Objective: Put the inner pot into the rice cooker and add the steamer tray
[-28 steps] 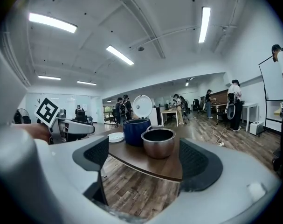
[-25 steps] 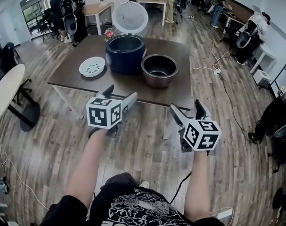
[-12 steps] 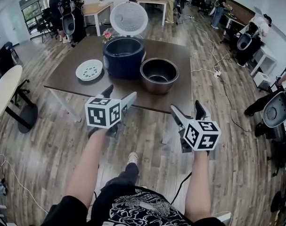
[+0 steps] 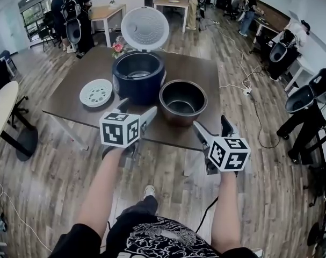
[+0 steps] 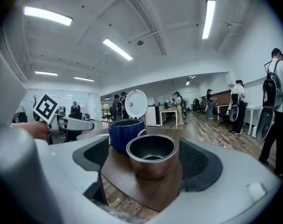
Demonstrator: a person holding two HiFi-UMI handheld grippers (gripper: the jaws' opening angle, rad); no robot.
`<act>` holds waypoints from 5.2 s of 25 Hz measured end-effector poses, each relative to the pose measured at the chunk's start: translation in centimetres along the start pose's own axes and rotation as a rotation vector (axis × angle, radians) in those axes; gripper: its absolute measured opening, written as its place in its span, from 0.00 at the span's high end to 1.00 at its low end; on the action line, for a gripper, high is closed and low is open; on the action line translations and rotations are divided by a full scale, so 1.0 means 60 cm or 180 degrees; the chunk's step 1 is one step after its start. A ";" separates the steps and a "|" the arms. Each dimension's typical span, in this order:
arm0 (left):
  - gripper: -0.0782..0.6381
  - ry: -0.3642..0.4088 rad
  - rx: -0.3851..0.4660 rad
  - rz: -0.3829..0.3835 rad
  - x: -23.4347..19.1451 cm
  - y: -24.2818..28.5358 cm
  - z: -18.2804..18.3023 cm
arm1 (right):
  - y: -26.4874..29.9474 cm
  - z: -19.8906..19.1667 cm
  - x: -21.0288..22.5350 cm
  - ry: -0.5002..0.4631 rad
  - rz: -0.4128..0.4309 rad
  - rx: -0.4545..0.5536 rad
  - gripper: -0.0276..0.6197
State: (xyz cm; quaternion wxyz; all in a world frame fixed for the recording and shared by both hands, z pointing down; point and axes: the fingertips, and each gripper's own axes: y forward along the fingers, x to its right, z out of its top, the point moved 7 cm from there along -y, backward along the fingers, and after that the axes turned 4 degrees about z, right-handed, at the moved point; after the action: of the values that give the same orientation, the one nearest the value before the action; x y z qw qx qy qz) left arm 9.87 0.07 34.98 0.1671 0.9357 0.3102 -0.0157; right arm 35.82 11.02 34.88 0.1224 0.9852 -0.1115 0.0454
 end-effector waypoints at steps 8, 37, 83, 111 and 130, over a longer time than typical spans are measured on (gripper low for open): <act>0.30 0.0030 -0.0044 -0.0098 -0.060 0.118 0.049 | 0.113 0.034 0.041 0.0054 -0.0103 -0.0062 0.25; 0.30 0.0257 -0.0233 -0.0159 -0.145 0.305 0.113 | 0.298 0.075 0.128 0.0157 -0.0307 -0.0231 0.26; 0.49 -0.1252 -0.0707 0.0609 -0.019 0.312 -0.102 | 0.373 -0.087 0.282 0.0612 0.0861 -0.1179 0.66; 0.71 -0.1400 -0.0349 0.0692 0.049 0.288 -0.065 | 0.338 -0.019 0.294 0.0346 0.0903 -0.0886 0.72; 0.71 -0.1008 0.0129 0.0502 0.041 0.256 0.104 | 0.312 0.154 0.266 0.0078 0.0860 -0.0176 0.72</act>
State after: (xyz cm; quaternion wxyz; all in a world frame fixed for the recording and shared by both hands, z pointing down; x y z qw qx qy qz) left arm 21.34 -12.07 33.44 0.1957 0.9462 0.2053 -0.1560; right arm 47.60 -12.34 32.13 0.1436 0.9568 -0.2428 0.0704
